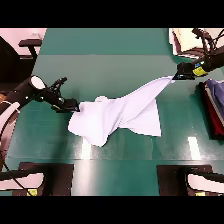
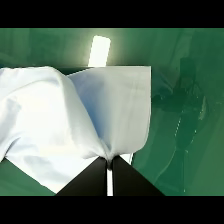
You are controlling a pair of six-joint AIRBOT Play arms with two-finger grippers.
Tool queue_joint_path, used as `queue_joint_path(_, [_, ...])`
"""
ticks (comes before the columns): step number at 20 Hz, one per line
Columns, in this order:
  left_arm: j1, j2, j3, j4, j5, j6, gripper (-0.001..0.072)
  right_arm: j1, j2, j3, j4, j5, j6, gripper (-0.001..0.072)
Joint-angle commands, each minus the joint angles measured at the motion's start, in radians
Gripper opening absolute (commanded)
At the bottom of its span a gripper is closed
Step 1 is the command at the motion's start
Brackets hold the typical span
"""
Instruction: Fold the shirts.
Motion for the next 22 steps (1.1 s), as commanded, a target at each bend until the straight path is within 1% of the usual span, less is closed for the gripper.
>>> queue_joint_path(1, [-0.038,-0.018,0.0,-0.005,0.016,0.005,0.061,0.001,0.0,0.0,0.0,0.001,0.0,0.0014])
queue_joint_path(9, [-0.038,-0.018,0.0,-0.009,0.006,0.002,0.0607,0.001,0.0,0.0,0.001,0.001,0.0,0.0015])
queue_joint_path(10, [-0.038,-0.018,0.0,-0.009,0.004,0.003,0.0463,0.001,0.0,0.0,0.001,0.001,0.0,0.0014])
queue_joint_path(11, [-0.038,-0.017,0.0,-0.009,0.004,0.003,0.0241,0.001,0.0,0.0,0.001,0.002,0.0,0.0014])
queue_joint_path(12, [-0.038,-0.018,0.0,-0.009,0.004,0.003,0.0126,0.001,0.0,0.0,0.001,0.002,0.0,0.0014])
queue_joint_path(13, [-0.038,-0.018,0.0,-0.009,0.005,0.003,0.0102,0.001,0.0,0.0,0.001,0.002,0.0,0.0014])
queue_joint_path(14, [-0.038,-0.017,0.0,-0.009,0.005,0.005,0.0026,0.001,0.0,0.0,0.001,0.002,0.0,0.0015])
queue_joint_path(16, [-0.037,0.001,0.011,0.011,0.009,0.002,0.0023,0.001,0.005,0.0,0.0,0.0,-0.001,0.0014])
queue_joint_path(18, [-0.034,0.065,0.063,0.031,0.013,0.002,0.0023,-0.009,0.034,0.001,-0.001,-0.021,-0.032,0.0014])
queue_joint_path(20, [-0.017,0.166,0.167,0.047,0.013,0.002,0.0023,-0.035,0.089,0.023,-0.001,-0.046,-0.037,0.0014])
queue_joint_path(22, [0.011,0.286,0.305,0.048,0.014,0.002,0.0023,-0.072,0.138,0.125,0.0,-0.028,-0.037,0.0014])
